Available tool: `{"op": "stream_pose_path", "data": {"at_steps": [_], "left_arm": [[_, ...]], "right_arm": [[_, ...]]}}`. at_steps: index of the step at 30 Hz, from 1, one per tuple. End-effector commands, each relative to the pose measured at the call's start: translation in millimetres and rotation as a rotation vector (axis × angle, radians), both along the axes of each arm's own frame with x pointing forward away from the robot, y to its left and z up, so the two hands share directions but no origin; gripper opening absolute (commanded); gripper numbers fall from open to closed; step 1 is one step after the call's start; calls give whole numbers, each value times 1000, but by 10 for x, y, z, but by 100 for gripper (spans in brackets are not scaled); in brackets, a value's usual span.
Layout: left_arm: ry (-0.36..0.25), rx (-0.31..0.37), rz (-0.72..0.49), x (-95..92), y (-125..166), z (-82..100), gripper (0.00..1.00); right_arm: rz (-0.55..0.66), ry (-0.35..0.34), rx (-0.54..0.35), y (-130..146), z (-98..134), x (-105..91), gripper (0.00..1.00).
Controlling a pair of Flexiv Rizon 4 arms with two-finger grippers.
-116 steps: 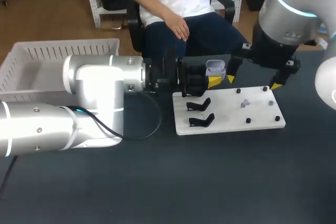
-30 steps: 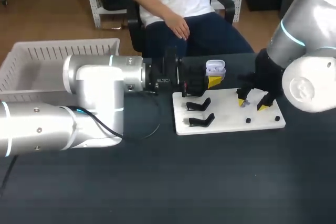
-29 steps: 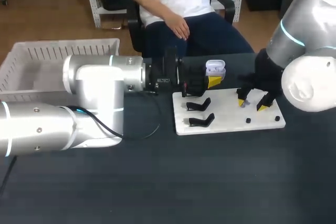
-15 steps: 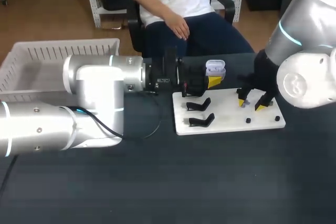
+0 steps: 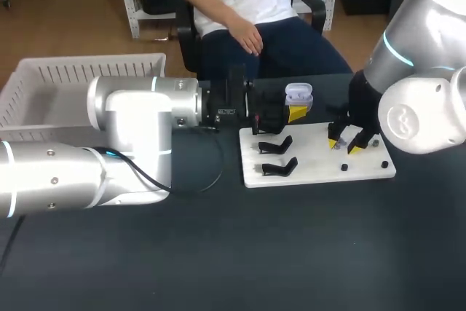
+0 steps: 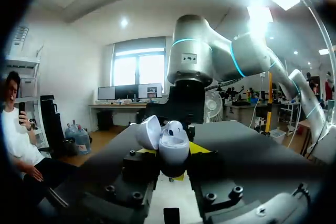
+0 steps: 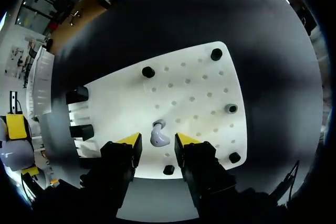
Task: Pick up each earbud case from the left stands, insert the matching earbuds, close the lid, and place the case in the box.
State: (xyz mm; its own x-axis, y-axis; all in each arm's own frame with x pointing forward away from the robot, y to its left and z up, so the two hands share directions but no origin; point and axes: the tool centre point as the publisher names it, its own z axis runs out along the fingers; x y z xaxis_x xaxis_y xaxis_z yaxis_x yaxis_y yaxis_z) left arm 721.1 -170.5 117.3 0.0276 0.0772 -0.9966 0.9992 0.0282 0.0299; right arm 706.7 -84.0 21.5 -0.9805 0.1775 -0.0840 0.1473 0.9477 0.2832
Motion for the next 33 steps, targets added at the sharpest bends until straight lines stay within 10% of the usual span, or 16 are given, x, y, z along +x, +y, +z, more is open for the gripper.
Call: {"op": "stream_pose_path", "data": {"at_steps": [1, 33], "left_arm": [[2, 3, -4, 15, -3, 5, 0], [2, 3, -4, 15, -3, 5, 0]], "right_arm": [[-11, -13, -9, -1, 11, -5, 38], [-17, -6, -10, -36, 5, -8, 25]]}}
